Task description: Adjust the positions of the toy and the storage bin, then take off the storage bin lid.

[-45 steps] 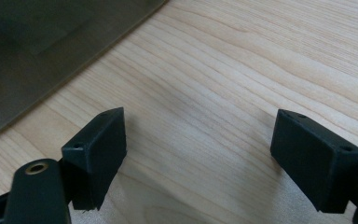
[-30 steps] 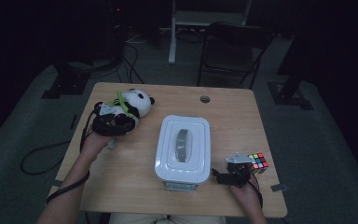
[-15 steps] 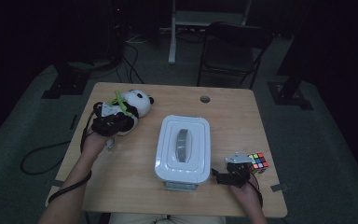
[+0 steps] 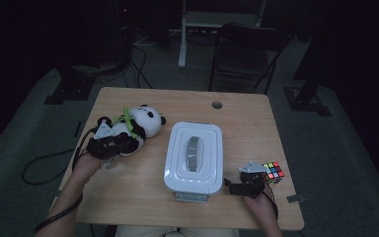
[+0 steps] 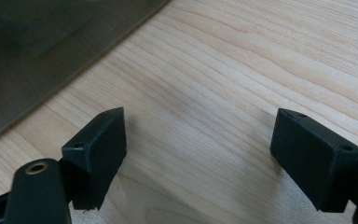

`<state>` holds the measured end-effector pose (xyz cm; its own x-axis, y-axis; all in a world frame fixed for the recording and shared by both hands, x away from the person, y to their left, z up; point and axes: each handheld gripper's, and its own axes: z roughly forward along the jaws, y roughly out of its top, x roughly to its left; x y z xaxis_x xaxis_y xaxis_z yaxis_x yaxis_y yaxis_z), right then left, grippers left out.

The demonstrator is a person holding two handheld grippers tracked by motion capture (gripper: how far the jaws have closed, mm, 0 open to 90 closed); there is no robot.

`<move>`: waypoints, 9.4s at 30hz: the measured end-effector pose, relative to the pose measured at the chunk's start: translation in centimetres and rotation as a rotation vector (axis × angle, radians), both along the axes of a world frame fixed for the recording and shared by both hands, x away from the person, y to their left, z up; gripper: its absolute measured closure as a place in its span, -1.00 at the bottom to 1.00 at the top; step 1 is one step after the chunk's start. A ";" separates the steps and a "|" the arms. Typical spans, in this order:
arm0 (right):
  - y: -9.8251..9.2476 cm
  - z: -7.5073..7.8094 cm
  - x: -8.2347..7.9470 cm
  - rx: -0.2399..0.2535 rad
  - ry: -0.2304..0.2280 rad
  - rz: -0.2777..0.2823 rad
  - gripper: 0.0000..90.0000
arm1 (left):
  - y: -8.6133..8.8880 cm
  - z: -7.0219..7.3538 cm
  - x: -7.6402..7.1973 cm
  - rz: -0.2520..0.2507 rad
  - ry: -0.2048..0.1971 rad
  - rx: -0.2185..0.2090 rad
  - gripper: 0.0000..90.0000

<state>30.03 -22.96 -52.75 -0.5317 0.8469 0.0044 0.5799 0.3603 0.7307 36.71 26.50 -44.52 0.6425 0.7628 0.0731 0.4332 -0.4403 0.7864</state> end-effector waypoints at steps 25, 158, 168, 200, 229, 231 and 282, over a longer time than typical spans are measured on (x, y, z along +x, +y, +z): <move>0.0 0.0 0.0 -0.001 0.010 0.000 -0.71 | 2.0 0.6 -5.2 -0.071 0.017 -0.052 -0.44; 11.0 12.1 -0.5 0.122 -0.089 0.370 0.01 | -5.5 -7.9 -7.7 -0.290 0.149 0.077 -0.92; 11.4 12.1 -0.8 0.116 -0.093 0.404 0.35 | -5.5 -7.9 -7.7 -0.290 0.149 0.077 -0.92; 9.7 14.9 -0.8 0.193 -0.115 0.374 0.46 | -5.5 -7.9 -7.6 -0.290 0.147 0.078 -0.92; 2.6 18.6 3.9 0.180 -0.249 0.171 0.46 | -5.5 -7.9 -7.7 -0.288 0.149 0.075 -0.92; 2.1 18.7 4.3 0.181 -0.254 0.154 0.46 | -5.5 -7.9 -7.7 -0.288 0.148 0.075 -0.92; -0.8 7.5 12.8 0.158 -0.115 -0.165 0.47 | -5.5 -7.9 -7.7 -0.289 0.149 0.076 -0.92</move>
